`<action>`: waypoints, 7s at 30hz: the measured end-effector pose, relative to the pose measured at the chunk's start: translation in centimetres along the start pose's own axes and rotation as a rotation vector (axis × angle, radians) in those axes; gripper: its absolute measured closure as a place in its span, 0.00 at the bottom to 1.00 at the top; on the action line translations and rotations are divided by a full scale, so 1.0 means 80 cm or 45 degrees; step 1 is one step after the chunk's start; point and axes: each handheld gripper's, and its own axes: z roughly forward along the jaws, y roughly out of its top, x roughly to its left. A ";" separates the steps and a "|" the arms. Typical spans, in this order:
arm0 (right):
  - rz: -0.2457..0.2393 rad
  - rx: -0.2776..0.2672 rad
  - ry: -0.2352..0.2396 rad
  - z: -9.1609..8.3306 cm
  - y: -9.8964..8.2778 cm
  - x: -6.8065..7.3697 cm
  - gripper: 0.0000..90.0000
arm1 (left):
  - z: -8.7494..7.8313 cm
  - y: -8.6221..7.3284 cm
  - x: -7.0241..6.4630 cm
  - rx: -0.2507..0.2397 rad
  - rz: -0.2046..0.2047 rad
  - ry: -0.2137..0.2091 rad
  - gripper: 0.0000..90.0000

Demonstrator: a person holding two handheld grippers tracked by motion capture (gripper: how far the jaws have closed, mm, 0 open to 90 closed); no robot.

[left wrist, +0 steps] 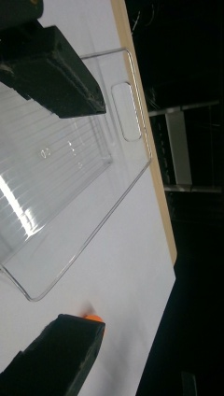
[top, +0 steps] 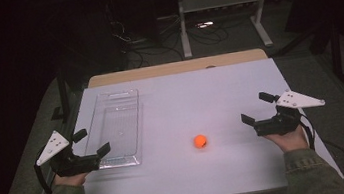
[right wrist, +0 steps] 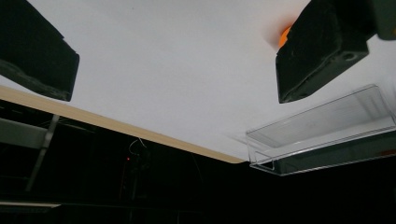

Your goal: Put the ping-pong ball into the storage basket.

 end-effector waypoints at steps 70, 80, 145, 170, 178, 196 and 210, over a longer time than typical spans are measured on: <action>-0.015 0.040 0.016 0.005 -0.003 0.002 0.00 | 0.083 0.088 -0.058 0.291 0.287 -0.286 0.00; -0.017 0.038 0.021 0.004 -0.002 0.003 0.00 | 0.097 0.092 -0.069 0.335 0.321 -0.328 0.00; -0.016 0.028 0.058 0.006 -0.002 0.004 0.00 | 0.212 0.109 -0.129 0.679 0.462 -0.562 0.00; 0.004 0.007 0.073 0.004 -0.001 0.001 0.00 | 0.260 0.099 -0.159 0.810 0.502 -0.633 0.00; 0.000 0.006 0.075 0.003 -0.001 0.002 0.00 | 0.274 0.092 -0.163 0.872 0.496 -0.646 0.00; 0.000 0.004 0.077 0.003 -0.001 0.002 0.00 | 0.300 0.078 -0.182 0.973 0.508 -0.691 0.00; 0.000 0.001 0.082 0.004 -0.001 0.002 0.00 | 0.318 0.069 -0.201 1.028 0.559 -0.714 0.00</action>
